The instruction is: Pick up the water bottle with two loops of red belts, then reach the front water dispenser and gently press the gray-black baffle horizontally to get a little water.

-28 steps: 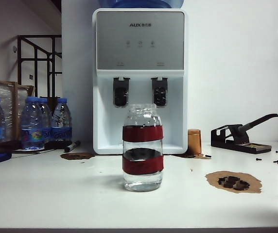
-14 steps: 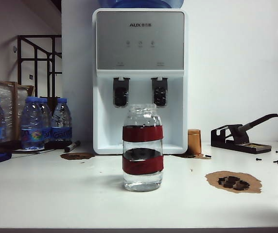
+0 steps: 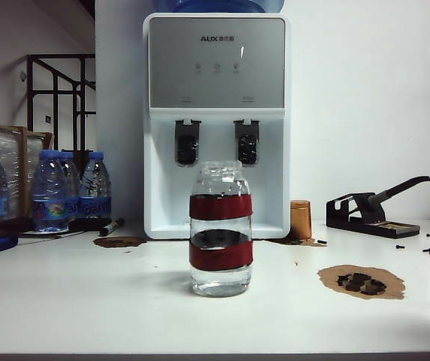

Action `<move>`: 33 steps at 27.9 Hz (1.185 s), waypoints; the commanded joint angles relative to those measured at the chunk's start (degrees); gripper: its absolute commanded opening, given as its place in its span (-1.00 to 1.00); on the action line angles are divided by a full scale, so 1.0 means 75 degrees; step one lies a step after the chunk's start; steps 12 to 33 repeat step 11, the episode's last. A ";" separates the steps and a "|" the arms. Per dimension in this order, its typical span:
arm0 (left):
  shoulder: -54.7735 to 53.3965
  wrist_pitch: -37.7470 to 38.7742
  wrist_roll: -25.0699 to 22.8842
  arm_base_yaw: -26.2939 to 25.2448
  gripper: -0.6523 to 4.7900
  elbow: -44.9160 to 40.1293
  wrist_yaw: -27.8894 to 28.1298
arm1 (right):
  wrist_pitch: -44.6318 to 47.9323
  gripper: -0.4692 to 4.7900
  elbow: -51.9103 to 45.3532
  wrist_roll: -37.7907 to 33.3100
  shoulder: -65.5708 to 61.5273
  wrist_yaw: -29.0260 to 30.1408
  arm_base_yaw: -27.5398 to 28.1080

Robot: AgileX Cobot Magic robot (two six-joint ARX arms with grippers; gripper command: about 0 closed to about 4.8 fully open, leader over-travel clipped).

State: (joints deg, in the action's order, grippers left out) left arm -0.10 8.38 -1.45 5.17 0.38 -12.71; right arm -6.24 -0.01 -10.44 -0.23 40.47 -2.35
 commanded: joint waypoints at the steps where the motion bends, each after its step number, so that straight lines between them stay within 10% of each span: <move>1: 0.0006 -0.0006 -0.0035 -0.0003 -0.78 -0.0012 0.0015 | 0.0096 -0.83 -0.0032 0.0242 -0.0017 -0.0035 -0.0012; 33: 0.0006 -0.0009 -0.0035 -0.0003 -0.78 -0.0012 0.0015 | 0.0093 -0.83 -0.0032 0.0481 -0.0017 -0.0061 -0.0012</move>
